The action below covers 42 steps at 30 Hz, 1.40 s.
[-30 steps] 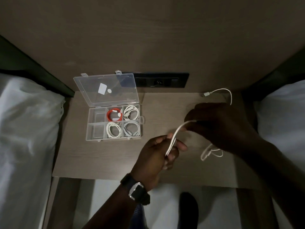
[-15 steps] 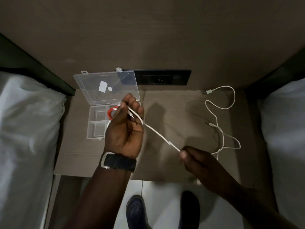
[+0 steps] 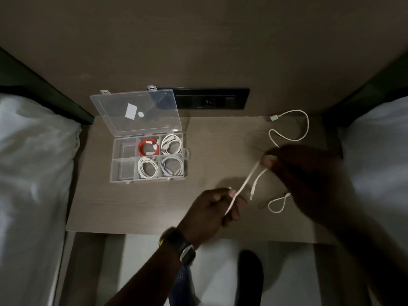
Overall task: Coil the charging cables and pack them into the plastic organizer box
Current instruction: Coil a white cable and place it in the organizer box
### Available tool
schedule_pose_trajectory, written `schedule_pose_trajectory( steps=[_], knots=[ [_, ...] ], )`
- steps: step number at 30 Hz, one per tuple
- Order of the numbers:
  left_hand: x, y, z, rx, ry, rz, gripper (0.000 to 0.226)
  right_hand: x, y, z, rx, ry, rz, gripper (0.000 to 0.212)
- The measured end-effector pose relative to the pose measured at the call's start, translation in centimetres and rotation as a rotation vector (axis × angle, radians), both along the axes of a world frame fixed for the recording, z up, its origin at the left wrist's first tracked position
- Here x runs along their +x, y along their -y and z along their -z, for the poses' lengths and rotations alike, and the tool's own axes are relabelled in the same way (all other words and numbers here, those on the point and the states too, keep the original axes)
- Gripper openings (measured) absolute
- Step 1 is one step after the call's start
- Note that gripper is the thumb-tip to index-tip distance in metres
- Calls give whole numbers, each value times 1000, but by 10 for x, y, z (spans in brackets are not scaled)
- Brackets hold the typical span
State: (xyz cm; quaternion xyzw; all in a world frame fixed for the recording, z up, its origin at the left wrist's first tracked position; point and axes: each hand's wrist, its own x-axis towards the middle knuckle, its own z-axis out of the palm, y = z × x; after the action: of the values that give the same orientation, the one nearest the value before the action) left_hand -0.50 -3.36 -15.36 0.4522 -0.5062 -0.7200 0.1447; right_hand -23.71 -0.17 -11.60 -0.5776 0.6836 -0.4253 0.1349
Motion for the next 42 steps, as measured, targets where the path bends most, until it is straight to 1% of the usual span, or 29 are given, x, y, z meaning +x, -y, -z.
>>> schedule_pose_trajectory(
  steps=[1,2,3,5,6,7,8,9,10,12,15,17,19,20,21,23,25,26,28,30,31,33,34,35,37,39,40,41,42],
  knots=[
    [-1,-6,-5,64,-33,-6,42,-1,7,-5,-34,-6,-68,16],
    [0,-8,-13,168,-101,-42,48,19,22,-14,44,35,-54,17],
    [1,-9,-20,298,-205,-87,51,22,30,-8,118,66,-44,19],
    [4,-4,-34,570,-471,-135,47,30,35,12,252,51,26,24],
    [4,1,-40,671,-608,-165,41,34,34,20,326,57,22,28],
    [5,6,-43,720,-728,-223,35,37,28,31,395,12,-31,33],
    [6,12,-45,714,-810,-307,31,51,20,38,447,-43,-103,39],
    [7,18,-45,673,-846,-403,29,67,8,43,451,-54,-216,42],
    [8,24,-44,616,-842,-489,28,80,-5,46,456,-29,-319,42],
    [10,35,-40,472,-757,-587,25,97,-27,41,486,-5,-503,38],
    [12,40,-31,205,-578,-575,24,107,-47,20,511,-15,-701,39],
    [12,35,-26,-19,-346,-482,24,102,-48,0,474,-23,-714,35],
    [10,25,-26,-178,-122,-314,22,89,-38,-15,397,-85,-593,22],
    [9,18,-27,-195,-86,-216,24,79,-30,-20,320,-115,-501,12],
    [7,11,-29,-175,-92,-135,27,71,-22,-25,263,-137,-421,7],
    [5,0,-35,-47,-119,-62,36,55,-5,-31,219,-134,-362,10],
    [5,-4,-39,175,-164,-74,47,46,9,-26,186,-170,-354,19],
    [5,-4,-41,287,-215,-88,50,43,14,-21,183,-151,-335,21],
    [8,-2,-45,467,-373,-124,41,44,20,-6,199,-1,-277,17],
    [10,1,-50,595,-585,-160,30,52,18,9,263,148,-257,11],
    [10,3,-52,637,-692,-180,29,59,14,16,300,195,-274,11],
    [10,7,-54,662,-841,-230,32,78,0,28,398,322,-319,20],
    [10,10,-53,643,-874,-268,37,89,-9,31,460,451,-325,24],
    [10,11,-51,614,-889,-310,42,99,-18,33,510,595,-319,25],
    [12,13,-47,569,-883,-408,48,113,-33,33,575,763,-308,24],
    [13,12,-43,524,-853,-491,45,118,-43,29,587,816,-281,19],
    [14,11,-40,497,-832,-530,40,118,-46,26,589,811,-253,16],
    [14,11,-38,463,-806,-572,35,117,-48,23,592,742,-232,14],
    [15,10,-36,421,-771,-609,31,115,-51,20,583,608,-225,11]
  ],
)
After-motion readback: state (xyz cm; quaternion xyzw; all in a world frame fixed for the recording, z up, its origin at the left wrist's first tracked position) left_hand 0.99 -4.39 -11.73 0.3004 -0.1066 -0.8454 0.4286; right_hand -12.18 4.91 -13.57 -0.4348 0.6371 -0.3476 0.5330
